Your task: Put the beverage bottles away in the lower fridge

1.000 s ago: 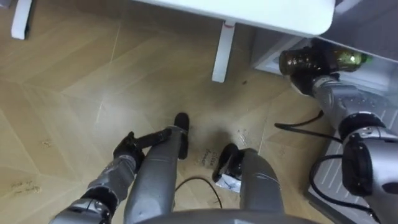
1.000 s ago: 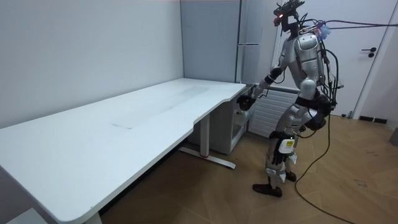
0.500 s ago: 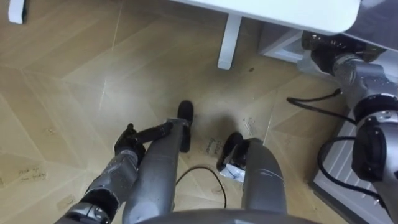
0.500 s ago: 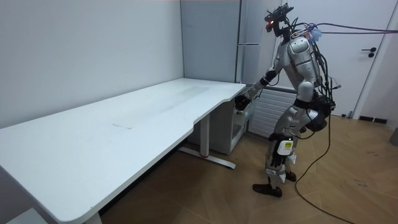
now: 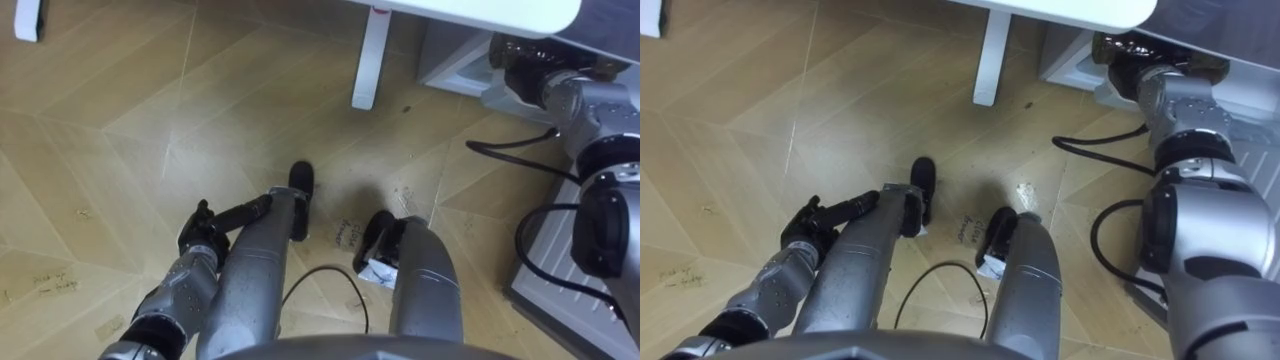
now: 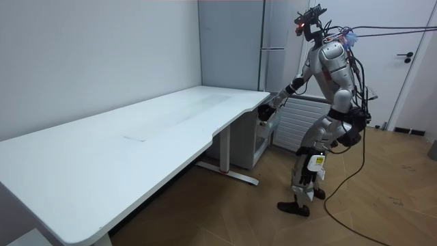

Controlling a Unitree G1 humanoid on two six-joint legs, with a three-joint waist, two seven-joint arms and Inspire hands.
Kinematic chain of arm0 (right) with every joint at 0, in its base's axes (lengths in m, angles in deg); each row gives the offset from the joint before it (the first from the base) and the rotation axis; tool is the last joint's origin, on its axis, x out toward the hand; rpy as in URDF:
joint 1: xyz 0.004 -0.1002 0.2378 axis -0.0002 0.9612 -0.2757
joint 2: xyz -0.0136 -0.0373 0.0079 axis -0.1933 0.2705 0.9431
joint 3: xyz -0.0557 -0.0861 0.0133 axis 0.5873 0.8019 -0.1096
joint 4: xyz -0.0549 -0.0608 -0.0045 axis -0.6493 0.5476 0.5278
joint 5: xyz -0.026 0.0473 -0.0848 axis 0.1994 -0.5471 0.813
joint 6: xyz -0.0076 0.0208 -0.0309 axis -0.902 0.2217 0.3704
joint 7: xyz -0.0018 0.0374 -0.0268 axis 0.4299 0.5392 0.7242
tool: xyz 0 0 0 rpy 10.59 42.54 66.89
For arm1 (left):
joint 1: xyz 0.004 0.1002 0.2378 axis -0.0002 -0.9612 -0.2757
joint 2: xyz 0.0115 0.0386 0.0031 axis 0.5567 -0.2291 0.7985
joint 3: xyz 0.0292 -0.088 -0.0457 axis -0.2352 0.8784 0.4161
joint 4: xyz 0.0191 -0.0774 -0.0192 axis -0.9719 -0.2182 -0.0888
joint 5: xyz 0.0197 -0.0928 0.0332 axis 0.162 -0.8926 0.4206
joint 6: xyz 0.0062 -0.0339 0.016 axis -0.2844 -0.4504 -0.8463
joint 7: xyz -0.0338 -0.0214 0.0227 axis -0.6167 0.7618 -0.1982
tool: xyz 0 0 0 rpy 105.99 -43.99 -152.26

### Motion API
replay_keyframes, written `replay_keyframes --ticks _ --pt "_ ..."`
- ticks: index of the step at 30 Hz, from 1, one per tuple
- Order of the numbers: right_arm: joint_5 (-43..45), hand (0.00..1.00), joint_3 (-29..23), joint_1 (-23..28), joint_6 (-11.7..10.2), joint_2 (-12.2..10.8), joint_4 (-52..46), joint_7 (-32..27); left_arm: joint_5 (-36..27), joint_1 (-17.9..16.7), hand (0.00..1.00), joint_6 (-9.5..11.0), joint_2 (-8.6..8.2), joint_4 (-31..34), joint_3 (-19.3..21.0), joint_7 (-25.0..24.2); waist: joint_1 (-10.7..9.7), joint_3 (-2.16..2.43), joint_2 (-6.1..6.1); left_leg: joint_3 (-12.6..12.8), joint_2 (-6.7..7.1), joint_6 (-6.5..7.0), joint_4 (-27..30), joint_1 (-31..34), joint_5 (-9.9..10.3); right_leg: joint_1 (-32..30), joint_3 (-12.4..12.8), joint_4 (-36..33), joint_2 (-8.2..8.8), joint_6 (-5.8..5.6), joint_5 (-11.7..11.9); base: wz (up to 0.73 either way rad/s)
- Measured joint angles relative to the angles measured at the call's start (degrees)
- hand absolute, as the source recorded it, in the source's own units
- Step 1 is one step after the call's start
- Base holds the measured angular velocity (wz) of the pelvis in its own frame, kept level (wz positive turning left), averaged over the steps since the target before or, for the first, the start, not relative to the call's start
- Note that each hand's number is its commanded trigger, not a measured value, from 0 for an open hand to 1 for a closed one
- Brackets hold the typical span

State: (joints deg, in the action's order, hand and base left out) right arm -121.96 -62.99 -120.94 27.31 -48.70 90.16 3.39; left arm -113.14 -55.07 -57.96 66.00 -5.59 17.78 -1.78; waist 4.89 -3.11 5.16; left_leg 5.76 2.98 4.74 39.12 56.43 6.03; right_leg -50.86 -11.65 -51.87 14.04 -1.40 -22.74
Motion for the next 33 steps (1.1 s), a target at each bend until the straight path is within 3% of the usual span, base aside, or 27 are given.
replay_keyframes --ticks 11,24,33 --pt "0.1 1.00 0.1 -0.4 0.1 0.0 0.0 -0.4 0.0 -1.2 0.00 0.3 1.95 2.1 -1.7 0.0 -0.1 -0.04 0.07 0.4 -0.16 0.07 0.1 0.0 0.1 -0.2 0.2 -0.1 0.04 0.02 -0.1 -0.01" --pt "0.5 1.00 1.3 0.6 0.9 0.0 0.3 3.9 -0.1 -2.0 0.00 1.2 2.27 2.6 -2.5 -0.2 -0.8 -0.05 0.10 0.6 -0.28 0.39 0.3 0.0 0.4 -0.1 0.4 0.2 -0.07 -0.12 0.1 0.00" --pt "0.3 1.00 8.0 1.4 -0.9 0.4 -0.7 9.3 -4.7 -4.0 0.00 2.6 5.73 5.6 -5.8 -1.6 -2.8 0.01 0.21 1.4 -1.26 0.28 0.6 -0.1 0.5 -0.3 0.5 0.3 -0.52 0.52 0.6 -0.07"
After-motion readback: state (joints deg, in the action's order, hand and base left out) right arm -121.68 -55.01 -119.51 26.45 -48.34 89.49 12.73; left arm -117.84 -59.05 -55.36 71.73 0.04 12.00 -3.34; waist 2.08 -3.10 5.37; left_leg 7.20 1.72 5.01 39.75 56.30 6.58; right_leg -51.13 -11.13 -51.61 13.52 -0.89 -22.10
